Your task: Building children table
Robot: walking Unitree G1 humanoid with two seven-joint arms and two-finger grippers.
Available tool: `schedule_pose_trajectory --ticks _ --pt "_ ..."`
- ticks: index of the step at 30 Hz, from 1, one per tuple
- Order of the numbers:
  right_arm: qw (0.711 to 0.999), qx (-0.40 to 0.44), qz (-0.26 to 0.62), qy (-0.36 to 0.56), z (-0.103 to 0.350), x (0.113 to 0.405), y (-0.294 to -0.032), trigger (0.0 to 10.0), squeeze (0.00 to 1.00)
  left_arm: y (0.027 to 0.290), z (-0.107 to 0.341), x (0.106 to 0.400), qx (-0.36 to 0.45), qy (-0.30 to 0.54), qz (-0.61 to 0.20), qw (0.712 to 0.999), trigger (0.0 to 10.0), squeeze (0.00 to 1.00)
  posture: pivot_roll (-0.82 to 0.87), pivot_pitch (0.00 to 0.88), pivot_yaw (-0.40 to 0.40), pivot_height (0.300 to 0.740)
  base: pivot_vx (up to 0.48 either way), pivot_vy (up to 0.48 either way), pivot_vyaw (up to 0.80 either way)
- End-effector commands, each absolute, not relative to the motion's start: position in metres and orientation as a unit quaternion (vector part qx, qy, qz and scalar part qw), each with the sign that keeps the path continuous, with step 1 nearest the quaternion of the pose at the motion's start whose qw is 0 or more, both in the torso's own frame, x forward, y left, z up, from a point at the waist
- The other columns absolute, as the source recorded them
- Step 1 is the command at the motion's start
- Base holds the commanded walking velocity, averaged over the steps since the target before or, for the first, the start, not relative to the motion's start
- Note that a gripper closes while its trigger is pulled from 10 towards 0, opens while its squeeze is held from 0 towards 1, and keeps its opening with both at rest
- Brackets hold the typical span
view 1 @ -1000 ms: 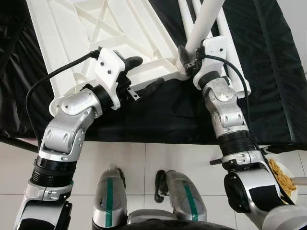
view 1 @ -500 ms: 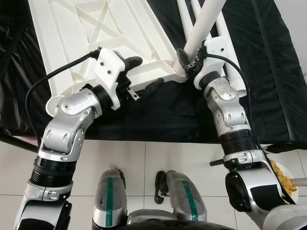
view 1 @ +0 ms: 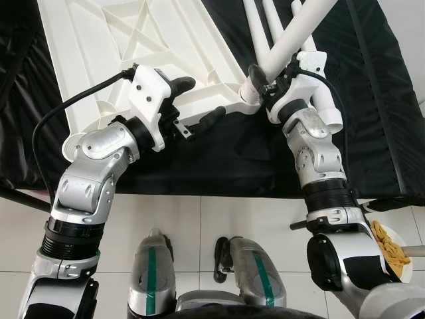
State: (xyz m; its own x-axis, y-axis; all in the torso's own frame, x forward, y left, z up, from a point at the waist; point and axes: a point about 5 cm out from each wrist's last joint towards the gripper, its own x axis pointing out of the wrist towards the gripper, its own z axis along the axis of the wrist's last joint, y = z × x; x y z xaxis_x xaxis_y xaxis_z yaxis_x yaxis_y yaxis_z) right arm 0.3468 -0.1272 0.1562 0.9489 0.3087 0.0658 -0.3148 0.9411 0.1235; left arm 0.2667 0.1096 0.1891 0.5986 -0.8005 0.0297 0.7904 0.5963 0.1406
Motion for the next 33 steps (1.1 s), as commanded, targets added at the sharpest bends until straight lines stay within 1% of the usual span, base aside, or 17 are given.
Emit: schedule_pose_trajectory --ticks 1,6,7,10,18,22,24,27,28,30,33 --pt "0.985 0.068 0.157 0.033 0.135 0.345 -0.126 10.0 0.0 0.112 0.19 0.266 0.059 -0.043 -0.426 0.902 10.0 0.0 0.08 0.08 -0.045 0.74 0.0 0.0 0.0" --pt "0.983 0.051 0.171 0.041 0.137 0.348 -0.123 10.0 0.0 0.113 0.19 0.267 0.059 -0.044 -0.426 0.902 10.0 0.0 0.08 0.082 -0.045 0.74 0.0 0.0 0.0" --pt "0.981 0.034 0.182 0.05 0.139 0.351 -0.121 10.0 0.0 0.113 0.191 0.267 0.059 -0.044 -0.424 0.902 10.0 0.0 0.08 0.082 -0.045 0.74 0.0 0.0 0.0" --pt "0.979 0.021 0.193 0.058 0.141 0.356 -0.119 10.0 0.0 0.113 0.191 0.268 0.058 -0.046 -0.423 0.903 10.0 0.0 0.08 0.083 -0.047 0.74 0.0 0.0 0.0" --pt "0.977 0.014 0.199 0.071 0.144 0.363 -0.115 10.0 0.0 0.112 0.192 0.268 0.057 -0.047 -0.42 0.904 10.0 0.0 0.08 0.083 -0.051 0.74 0.0 0.0 0.0" --pt "0.976 -0.004 0.206 0.065 0.147 0.364 -0.114 10.0 0.0 0.113 0.192 0.268 0.057 -0.048 -0.419 0.905 10.0 0.0 0.08 0.081 -0.053 0.74 0.0 0.0 0.0" --pt "0.973 -0.033 0.22 0.055 0.149 0.364 -0.111 10.0 0.0 0.113 0.192 0.268 0.056 -0.049 -0.418 0.906 10.0 0.0 0.08 0.083 -0.054 0.74 0.0 0.0 0.0" --pt "0.972 -0.043 0.226 0.05 0.149 0.363 -0.109 10.0 0.0 0.113 0.192 0.268 0.056 -0.049 -0.417 0.906 10.0 0.0 0.08 0.083 -0.054 0.74 0.0 0.0 0.0" --pt "0.97 -0.061 0.234 0.04 0.15 0.362 -0.107 10.0 0.0 0.113 0.192 0.269 0.056 -0.049 -0.417 0.906 10.0 0.0 0.08 0.082 -0.055 0.74 0.0 0.0 0.0" --pt "0.97 -0.061 0.234 0.04 0.15 0.362 -0.107 10.0 0.0 0.113 0.192 0.269 0.056 -0.049 -0.417 0.906 10.0 0.0 0.08 0.082 -0.055 0.74 0.0 0.0 0.0" --pt "0.962 -0.087 0.257 0.028 0.148 0.358 -0.1 10.0 0.0 0.113 0.192 0.269 0.055 -0.05 -0.416 0.906 10.0 0.0 0.08 0.082 -0.056 0.74 0.0 0.0 0.0"
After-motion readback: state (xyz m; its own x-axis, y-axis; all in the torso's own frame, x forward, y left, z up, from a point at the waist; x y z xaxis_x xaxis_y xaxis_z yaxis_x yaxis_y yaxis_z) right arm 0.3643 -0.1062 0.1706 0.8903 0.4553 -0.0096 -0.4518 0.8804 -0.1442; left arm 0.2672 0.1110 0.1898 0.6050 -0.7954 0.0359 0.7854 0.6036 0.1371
